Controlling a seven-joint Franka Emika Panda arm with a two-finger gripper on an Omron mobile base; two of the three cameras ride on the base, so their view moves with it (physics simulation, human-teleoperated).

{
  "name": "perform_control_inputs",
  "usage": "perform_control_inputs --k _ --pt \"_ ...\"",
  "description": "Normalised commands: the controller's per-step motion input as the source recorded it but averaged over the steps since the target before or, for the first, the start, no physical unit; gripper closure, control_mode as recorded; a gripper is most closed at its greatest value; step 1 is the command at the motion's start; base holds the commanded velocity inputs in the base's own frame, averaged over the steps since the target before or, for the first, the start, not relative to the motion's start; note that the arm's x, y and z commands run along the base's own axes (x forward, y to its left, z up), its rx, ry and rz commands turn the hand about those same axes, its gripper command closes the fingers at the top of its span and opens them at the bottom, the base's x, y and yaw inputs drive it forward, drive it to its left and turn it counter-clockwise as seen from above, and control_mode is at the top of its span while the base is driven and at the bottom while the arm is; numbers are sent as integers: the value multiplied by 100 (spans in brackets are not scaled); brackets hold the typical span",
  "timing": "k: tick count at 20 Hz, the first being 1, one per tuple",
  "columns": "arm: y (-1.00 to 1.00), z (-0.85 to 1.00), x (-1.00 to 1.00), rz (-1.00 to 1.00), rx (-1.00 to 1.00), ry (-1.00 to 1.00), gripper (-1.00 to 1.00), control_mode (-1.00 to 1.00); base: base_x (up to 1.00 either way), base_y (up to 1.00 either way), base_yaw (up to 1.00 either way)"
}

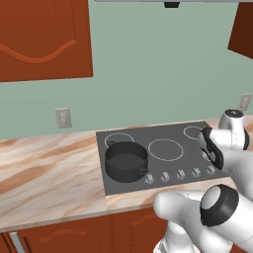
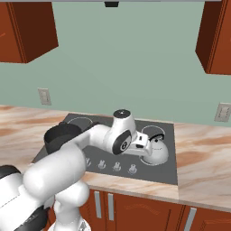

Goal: Pick the kettle from the counter and place it on a stove burner. Then turn the burner on.

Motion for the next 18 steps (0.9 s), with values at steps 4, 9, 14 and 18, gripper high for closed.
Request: perform_control_inputs --k 4,9,14,18 --pt "24 -8 -1 5 0 0 -100 -100 0 0 0" --pt "25 -15 0 7 0 0 -100 -100 0 0 0" --pt "1 -9 0 2 0 0 -100 -100 0 0 0" --pt "13 -2 0 0 1 1 -100 -100 0 0 0"
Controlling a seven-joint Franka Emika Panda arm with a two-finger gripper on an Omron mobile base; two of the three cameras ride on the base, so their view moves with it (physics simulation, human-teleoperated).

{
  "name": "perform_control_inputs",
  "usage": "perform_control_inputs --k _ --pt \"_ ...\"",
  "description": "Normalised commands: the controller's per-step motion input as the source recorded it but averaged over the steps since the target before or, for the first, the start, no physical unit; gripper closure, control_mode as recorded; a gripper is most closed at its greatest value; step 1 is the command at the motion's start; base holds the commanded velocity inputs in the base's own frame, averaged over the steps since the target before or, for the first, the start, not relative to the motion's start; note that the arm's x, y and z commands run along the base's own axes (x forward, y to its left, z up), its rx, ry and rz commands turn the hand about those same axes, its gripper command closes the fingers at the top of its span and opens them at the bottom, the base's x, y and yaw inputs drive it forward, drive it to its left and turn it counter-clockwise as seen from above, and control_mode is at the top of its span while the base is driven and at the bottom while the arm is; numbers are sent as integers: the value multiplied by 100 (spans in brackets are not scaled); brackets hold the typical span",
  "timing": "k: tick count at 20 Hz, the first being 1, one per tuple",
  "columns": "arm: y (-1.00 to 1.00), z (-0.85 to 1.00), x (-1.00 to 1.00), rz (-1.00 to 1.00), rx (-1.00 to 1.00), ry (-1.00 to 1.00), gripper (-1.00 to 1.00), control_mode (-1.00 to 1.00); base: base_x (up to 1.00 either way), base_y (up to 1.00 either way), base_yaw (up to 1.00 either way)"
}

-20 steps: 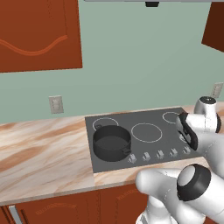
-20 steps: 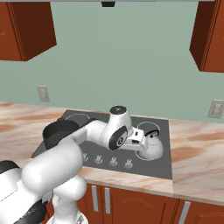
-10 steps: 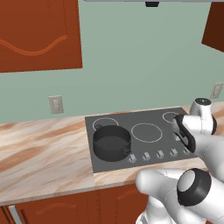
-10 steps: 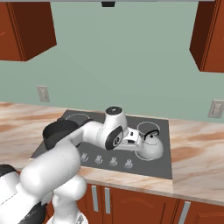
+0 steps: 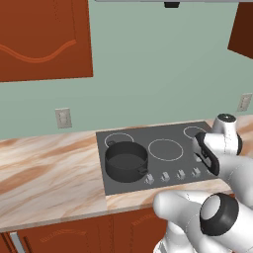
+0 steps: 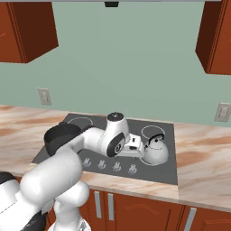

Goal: Pick the kettle from the counter and place it on a stove burner. Then turn the burner on.

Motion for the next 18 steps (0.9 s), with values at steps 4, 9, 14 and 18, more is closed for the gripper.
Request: perform_control_inputs --k 4,9,14,18 --pt "4 -3 0 0 1 6 -100 -100 0 0 0" --pt "-5 -9 0 0 0 9 -100 -100 0 0 0" --pt "-14 -16 0 0 1 7 -100 -100 0 0 0" --pt "-16 -10 0 0 1 2 -100 -100 0 0 0"
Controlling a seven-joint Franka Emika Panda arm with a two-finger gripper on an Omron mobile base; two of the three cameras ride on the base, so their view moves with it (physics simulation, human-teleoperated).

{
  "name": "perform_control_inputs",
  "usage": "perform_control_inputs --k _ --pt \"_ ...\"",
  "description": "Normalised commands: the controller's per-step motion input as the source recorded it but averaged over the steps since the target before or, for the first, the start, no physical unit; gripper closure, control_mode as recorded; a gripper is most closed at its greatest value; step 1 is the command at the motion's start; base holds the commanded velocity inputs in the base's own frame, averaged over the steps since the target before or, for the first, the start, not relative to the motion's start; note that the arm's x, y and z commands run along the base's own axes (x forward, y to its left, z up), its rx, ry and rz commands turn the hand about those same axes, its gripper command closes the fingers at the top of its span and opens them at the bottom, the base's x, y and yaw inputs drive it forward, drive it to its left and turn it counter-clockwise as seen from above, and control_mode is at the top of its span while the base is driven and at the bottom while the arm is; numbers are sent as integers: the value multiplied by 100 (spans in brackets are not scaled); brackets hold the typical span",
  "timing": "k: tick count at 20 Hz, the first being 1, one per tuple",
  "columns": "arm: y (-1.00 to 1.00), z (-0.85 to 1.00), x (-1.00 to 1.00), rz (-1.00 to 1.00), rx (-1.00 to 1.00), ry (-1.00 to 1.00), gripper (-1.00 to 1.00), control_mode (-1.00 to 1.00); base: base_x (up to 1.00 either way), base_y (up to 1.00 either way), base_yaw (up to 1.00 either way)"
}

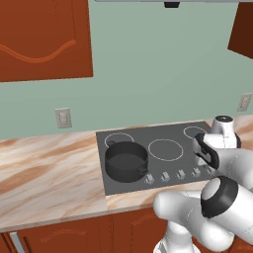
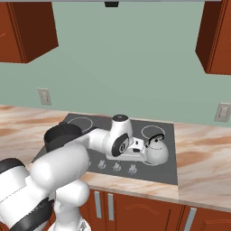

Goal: Pick the kettle from the counter and place it on a stove burner. Then turn the burner on.

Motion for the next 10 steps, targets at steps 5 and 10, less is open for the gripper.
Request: perform_control_inputs --k 5,10 --pt "-3 -1 0 0 3 0 -100 -100 0 0 0" --pt "0 -15 0 0 1 3 -100 -100 0 0 0"
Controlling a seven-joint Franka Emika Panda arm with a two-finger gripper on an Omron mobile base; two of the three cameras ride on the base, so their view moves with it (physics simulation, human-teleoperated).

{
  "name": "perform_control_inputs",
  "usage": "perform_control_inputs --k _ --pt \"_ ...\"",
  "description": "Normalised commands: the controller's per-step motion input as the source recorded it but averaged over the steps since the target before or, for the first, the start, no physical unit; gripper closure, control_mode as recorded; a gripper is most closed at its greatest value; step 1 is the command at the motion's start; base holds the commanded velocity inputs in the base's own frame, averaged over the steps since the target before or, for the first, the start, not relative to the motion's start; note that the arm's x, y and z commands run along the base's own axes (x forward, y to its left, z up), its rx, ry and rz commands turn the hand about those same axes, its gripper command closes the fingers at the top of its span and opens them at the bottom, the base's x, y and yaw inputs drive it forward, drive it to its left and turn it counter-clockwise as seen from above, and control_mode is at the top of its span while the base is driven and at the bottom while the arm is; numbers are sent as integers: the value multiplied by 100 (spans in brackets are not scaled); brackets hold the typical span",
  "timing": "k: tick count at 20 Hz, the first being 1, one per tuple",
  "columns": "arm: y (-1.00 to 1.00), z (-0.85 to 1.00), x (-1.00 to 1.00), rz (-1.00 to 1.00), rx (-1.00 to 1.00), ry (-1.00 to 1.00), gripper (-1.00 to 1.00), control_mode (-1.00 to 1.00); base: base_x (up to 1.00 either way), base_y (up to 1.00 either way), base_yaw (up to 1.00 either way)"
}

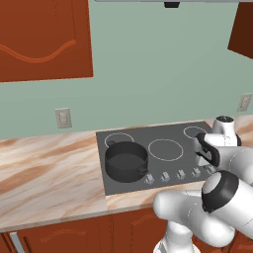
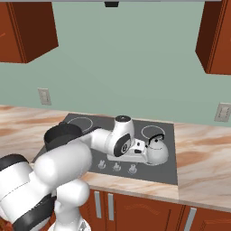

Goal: Pick the kettle from the counter and place it on a stove burner. Then turn the burner on.

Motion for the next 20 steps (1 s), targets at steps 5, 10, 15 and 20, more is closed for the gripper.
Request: perform_control_inputs --k 5,10,15,20 --pt "0 -17 0 0 0 1 -100 -100 0 0 0" --pt "-13 -12 0 0 0 0 -100 -100 0 0 0" --pt "-18 -17 7 0 0 0 -100 -100 0 0 0" --pt "-9 -20 14 0 3 0 -100 -100 0 0 0"
